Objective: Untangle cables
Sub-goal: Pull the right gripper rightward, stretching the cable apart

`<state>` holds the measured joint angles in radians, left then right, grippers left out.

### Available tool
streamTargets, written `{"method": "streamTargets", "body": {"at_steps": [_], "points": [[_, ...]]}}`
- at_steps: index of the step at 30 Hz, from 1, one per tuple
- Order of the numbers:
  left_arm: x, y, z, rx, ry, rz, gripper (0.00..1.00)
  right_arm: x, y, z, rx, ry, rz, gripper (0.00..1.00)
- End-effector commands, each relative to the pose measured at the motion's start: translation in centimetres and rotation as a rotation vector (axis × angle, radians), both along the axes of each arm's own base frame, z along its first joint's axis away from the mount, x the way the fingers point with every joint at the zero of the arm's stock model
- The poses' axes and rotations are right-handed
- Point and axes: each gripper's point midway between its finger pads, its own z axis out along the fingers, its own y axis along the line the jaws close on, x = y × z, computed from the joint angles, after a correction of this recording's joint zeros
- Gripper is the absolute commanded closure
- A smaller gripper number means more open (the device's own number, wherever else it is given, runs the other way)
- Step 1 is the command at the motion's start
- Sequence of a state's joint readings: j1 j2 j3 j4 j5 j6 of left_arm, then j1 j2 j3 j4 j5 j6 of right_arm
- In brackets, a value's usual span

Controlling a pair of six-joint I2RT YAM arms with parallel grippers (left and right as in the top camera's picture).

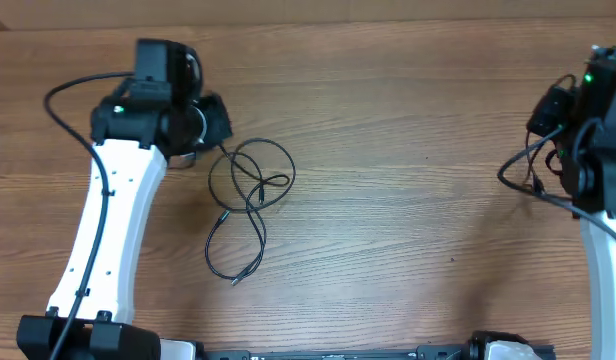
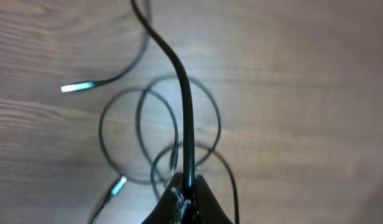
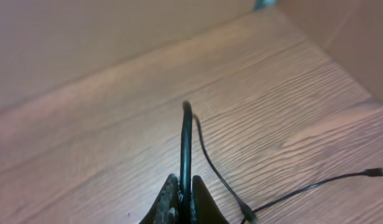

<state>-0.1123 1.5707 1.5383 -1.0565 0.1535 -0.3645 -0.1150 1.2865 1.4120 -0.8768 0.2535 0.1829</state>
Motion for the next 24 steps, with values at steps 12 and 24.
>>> {"method": "streamTargets", "body": {"at_steps": [12,24], "points": [[-2.7,0.6,-0.1,0.094,0.065,-0.083,0.96,1.2,-11.4,-0.3,0.001,-0.077,-0.222,0.96],[-2.0,-1.7,0.7,-0.018,0.019,-0.153,0.96,1.6,-11.5,-5.6,0.308,-0.013,-0.198,0.36]]}}
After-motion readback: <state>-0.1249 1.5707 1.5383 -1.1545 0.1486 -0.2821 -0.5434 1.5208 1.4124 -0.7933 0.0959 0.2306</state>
